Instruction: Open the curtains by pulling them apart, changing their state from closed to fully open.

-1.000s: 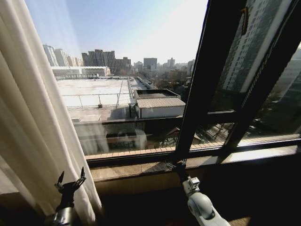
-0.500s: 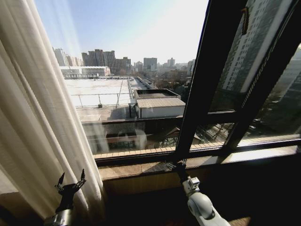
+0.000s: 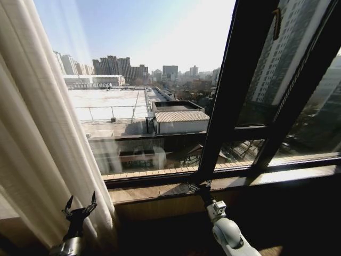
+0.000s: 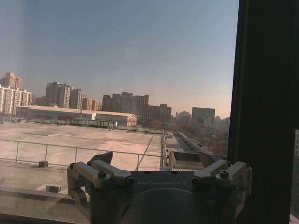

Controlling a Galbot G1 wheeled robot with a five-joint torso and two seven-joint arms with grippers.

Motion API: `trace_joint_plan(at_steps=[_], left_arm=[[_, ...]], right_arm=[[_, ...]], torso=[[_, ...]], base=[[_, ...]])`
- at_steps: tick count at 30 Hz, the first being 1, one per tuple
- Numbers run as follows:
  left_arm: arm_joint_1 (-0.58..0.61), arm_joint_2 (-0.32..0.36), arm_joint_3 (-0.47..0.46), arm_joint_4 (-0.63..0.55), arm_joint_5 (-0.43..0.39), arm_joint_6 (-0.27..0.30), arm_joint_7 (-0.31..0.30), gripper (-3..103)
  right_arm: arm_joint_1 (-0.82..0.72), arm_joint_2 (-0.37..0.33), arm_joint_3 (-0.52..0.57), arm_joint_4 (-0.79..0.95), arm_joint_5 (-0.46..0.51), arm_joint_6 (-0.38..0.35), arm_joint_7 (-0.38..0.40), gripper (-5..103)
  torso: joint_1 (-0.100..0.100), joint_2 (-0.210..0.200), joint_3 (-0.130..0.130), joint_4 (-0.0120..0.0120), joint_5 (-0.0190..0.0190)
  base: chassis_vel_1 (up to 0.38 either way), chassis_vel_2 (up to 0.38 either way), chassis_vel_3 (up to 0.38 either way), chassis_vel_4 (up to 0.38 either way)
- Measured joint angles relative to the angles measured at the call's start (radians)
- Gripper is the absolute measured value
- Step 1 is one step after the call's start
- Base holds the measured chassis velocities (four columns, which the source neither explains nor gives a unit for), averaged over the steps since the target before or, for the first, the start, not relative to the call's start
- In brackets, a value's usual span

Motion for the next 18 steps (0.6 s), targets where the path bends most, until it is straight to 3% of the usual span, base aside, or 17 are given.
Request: trace_joint_plan(at_steps=[6,18], left_arm=[[0.000,0.000,0.000,0.000,0.000,0.000,0.000,100],[0.000,0.000,0.000,0.000,0.000,0.001,0.000,100]], right_arm=[[0.000,0.000,0.000,0.000,0.000,0.000,0.000,100],[0.000,0.000,0.000,0.000,0.000,0.000,0.000,100]], torso=[[0.000,0.000,0.000,0.0000,0.0000],[0.000,0.000,0.000,-0.0001,-0.0003]], base=[[-0.182,-0.198,0.187,0.200],[-0.309,-0.307,0.308,0.318]])
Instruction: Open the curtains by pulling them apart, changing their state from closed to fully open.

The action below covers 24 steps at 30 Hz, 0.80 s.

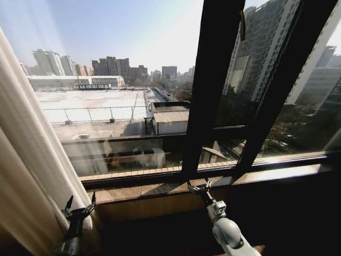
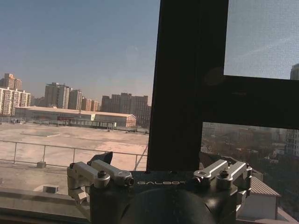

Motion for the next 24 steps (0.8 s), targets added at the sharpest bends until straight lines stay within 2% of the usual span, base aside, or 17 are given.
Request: trace_joint_plan(at_steps=[24], left_arm=[[0.000,0.000,0.000,0.000,0.000,0.001,0.000,100]], right_arm=[[0.000,0.000,0.000,0.000,0.000,0.000,0.000,100]], torso=[[0.000,0.000,0.000,0.0000,0.0002]], base=[[-0.353,-0.355,0.356,0.356]])
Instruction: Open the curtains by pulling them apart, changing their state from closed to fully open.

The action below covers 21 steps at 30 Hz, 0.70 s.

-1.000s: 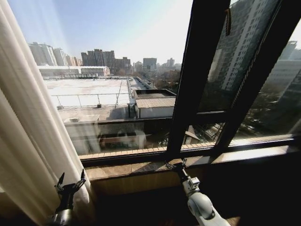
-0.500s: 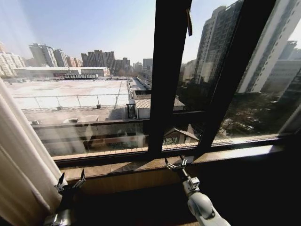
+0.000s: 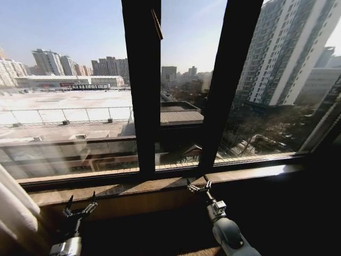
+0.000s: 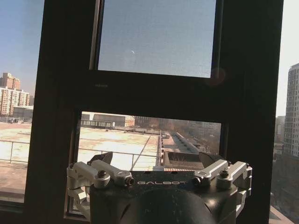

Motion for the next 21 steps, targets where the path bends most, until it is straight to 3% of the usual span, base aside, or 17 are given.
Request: trace_joint_plan(at_steps=[21], left_arm=[[0.000,0.000,0.000,0.000,0.000,0.000,0.000,100]], right_arm=[[0.000,0.000,0.000,0.000,0.000,0.000,0.000,100]], torso=[[0.000,0.000,0.000,0.0000,0.0002]], base=[[-0.351,-0.352,0.357,0.350]])
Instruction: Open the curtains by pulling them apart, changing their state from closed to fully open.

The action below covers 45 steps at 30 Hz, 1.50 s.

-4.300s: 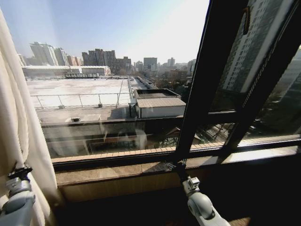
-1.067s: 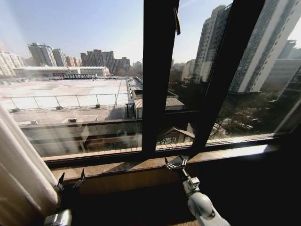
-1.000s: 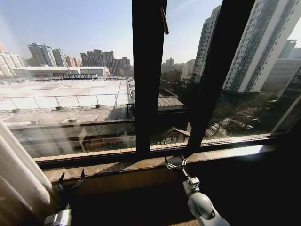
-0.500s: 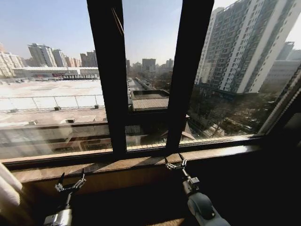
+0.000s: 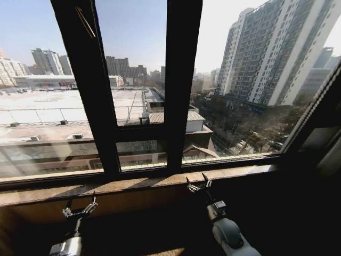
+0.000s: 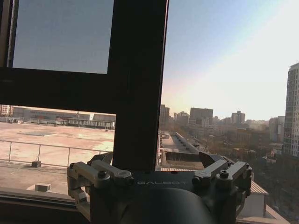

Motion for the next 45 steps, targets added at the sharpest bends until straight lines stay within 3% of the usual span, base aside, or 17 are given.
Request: trace_joint_plan(at_steps=[15,19,29,45], left_arm=[[0.000,0.000,0.000,0.000,0.000,0.000,0.001,100],[0.000,0.000,0.000,0.000,0.000,0.000,0.001,100],[0.000,0.000,0.000,0.000,0.000,0.000,-0.001,100],[0.000,0.000,0.000,0.000,0.000,0.000,0.000,100]], right_arm=[[0.000,0.000,0.000,0.000,0.000,0.000,0.000,100],[0.000,0.000,0.000,0.000,0.000,0.000,0.000,100],[0.000,0.000,0.000,0.000,0.000,0.000,0.000,100],[0.000,0.000,0.000,0.000,0.000,0.000,0.000,100]], torso=[[0.000,0.000,0.000,-0.0002,0.0005],[0.000,0.000,0.000,0.0003,-0.0012],[0.000,0.000,0.000,0.0000,0.0001],[0.000,0.000,0.000,0.0001,0.0000]], base=[[-0.229,-0.238,0.241,0.218],[0.000,0.000,0.000,0.000],[0.060,-0.072,-0.064,0.078],[0.217,-0.284,-0.210,0.315]])
